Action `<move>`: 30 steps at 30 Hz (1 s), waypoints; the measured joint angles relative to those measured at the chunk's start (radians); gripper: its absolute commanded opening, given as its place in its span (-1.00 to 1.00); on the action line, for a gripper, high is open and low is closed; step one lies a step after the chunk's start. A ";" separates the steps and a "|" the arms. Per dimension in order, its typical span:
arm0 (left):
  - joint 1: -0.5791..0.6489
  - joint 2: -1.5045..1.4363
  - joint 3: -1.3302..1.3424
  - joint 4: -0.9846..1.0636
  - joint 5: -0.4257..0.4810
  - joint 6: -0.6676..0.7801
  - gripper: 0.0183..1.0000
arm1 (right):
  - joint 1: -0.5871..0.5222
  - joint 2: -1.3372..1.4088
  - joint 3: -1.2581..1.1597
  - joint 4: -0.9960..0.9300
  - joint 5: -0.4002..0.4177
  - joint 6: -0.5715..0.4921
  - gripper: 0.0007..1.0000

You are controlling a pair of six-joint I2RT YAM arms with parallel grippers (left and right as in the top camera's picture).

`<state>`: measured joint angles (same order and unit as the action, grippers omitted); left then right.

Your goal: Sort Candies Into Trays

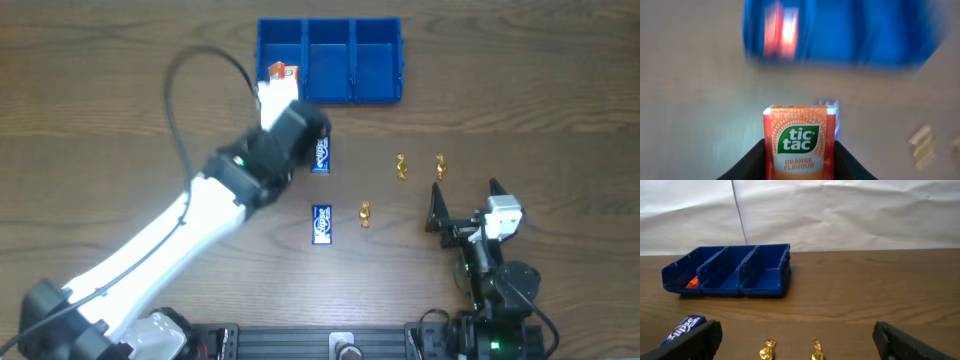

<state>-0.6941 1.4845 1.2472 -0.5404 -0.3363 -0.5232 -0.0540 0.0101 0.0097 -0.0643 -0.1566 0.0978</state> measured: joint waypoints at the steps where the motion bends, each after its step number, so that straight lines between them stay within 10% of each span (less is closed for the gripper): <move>1: 0.024 0.005 0.102 -0.022 -0.013 0.026 -0.40 | 0.000 0.000 0.000 0.000 0.000 0.000 1.00; 20: 0.308 0.608 0.582 -0.054 0.206 0.166 -0.32 | 0.000 0.000 0.000 0.000 0.000 0.000 1.00; 27: 0.309 0.608 0.583 -0.059 0.230 0.172 0.84 | 0.000 0.000 0.000 0.000 0.000 0.000 1.00; 30: 0.327 0.608 0.583 -0.063 0.238 0.177 0.87 | 0.000 0.000 0.000 0.001 0.000 0.000 1.00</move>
<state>-0.3672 2.0930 1.8305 -0.6029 -0.0982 -0.3462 -0.0540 0.0101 0.0097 -0.0635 -0.1566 0.0978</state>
